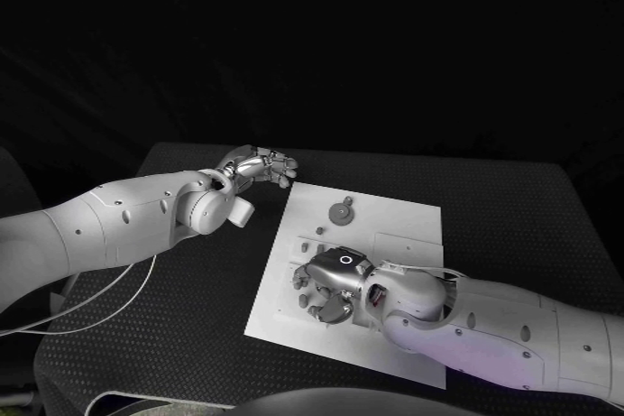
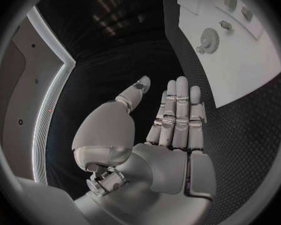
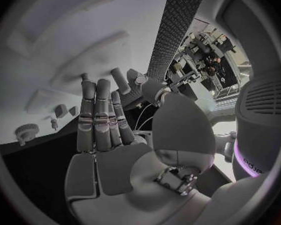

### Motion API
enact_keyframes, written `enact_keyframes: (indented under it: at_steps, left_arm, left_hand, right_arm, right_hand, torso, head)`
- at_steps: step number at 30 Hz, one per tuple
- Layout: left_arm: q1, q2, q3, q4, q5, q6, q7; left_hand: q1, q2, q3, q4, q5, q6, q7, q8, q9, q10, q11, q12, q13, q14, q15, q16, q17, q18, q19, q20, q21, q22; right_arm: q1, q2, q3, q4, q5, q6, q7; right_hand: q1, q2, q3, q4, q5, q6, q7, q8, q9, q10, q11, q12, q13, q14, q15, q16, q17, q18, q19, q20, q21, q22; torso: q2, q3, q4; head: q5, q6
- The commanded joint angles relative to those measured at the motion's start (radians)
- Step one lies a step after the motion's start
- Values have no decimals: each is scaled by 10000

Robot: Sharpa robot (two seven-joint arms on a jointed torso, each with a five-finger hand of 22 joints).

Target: Assemble the parts on the task board

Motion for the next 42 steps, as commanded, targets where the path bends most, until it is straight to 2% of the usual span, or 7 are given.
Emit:
enact_keyframes:
  at_steps: [1,10,16,20,30,33,42]
  left_arm:
    - [14,-12,8,14,52,140,50]
    - [14,-23,7,4,52,149,52]
    - [13,-6,7,-33,52,140,60]
    - [13,-13,6,-73,52,127,63]
    - [8,53,2,-255,52,115,68]
    - [5,118,-2,-319,52,134,69]
    - [-7,215,-9,-467,87,171,65]
  left_hand:
    - [-49,-62,-21,49,-64,-92,-10,28,-14,-88,-4,32,1,46,20,-61,11,13,61,23,-62,15]
    - [-45,-63,-17,48,-65,-96,-9,28,-15,-88,-4,33,1,48,20,-65,18,14,62,23,-67,19]
    - [-46,-62,-16,50,-65,-97,-8,29,-15,-88,-4,34,1,49,20,-68,22,14,63,23,-69,21]
    - [-48,-64,-16,52,-67,-97,-8,29,-16,-87,-4,34,2,50,20,-70,25,14,64,24,-70,24]
    - [-58,-71,-20,58,-70,-95,-8,34,-15,-82,-5,38,3,51,21,-76,33,13,67,25,-73,30]
    - [-65,-72,-22,63,-71,-94,-8,35,-15,-80,-6,39,4,51,22,-79,36,12,68,26,-75,34]
    - [-90,-61,-26,83,-72,-91,-9,41,-15,-79,-6,40,4,49,24,-91,46,10,70,28,-80,44]
  right_arm:
    - [-5,-113,-15,22,111,-215,-55]
    - [162,-517,96,497,623,-852,278]
    - [202,-1095,736,654,2729,-1246,1275]
    - [428,-1824,1130,702,4581,-886,1741]
    - [1094,-3501,1129,792,7935,1146,285]
    - [1116,-3792,1125,805,8572,2039,-611]
    - [1117,-4436,884,1230,8791,3221,-2112]
  right_hand:
    - [-24,-123,-146,4,-20,-92,45,-28,-11,-322,90,-23,-175,25,160,-25,45,-8,-61,2,68,204]
    - [20,-151,-279,34,-82,-135,51,13,-9,-476,136,117,-399,68,206,31,152,-8,-23,-7,127,200]
    - [42,-85,-286,351,-223,-310,-216,6,-33,-59,-9,542,-510,453,60,325,442,-8,380,-179,441,232]
    - [91,116,-552,446,-133,-294,74,118,2,309,-200,1015,-567,632,-131,830,876,-8,682,-434,1007,282]
    - [-715,737,-1462,706,-326,203,74,565,297,1065,-689,3710,930,-227,-534,1914,879,-8,-111,-330,1947,254]
    - [-1260,980,-1684,1070,-511,398,-221,715,730,-628,-953,7803,4416,-249,-860,3888,1054,-8,-15,-723,3596,239]
    - [-2424,1300,-1936,1417,-577,707,-364,700,968,-405,-1223,11010,6834,-141,-1096,6873,1105,-8,123,-1074,5221,256]
  torso:
    - [-2,4,-2]
    - [4,15,-1]
    - [-5,16,-13]
    - [-5,41,-26]
    - [-77,97,-117]
    - [-107,131,-158]
    - [-195,218,-236]
  head:
    - [-8,11]
    - [-69,72]
    - [-154,171]
    - [-225,231]
    - [-462,257]
    - [-507,232]
    - [-621,133]
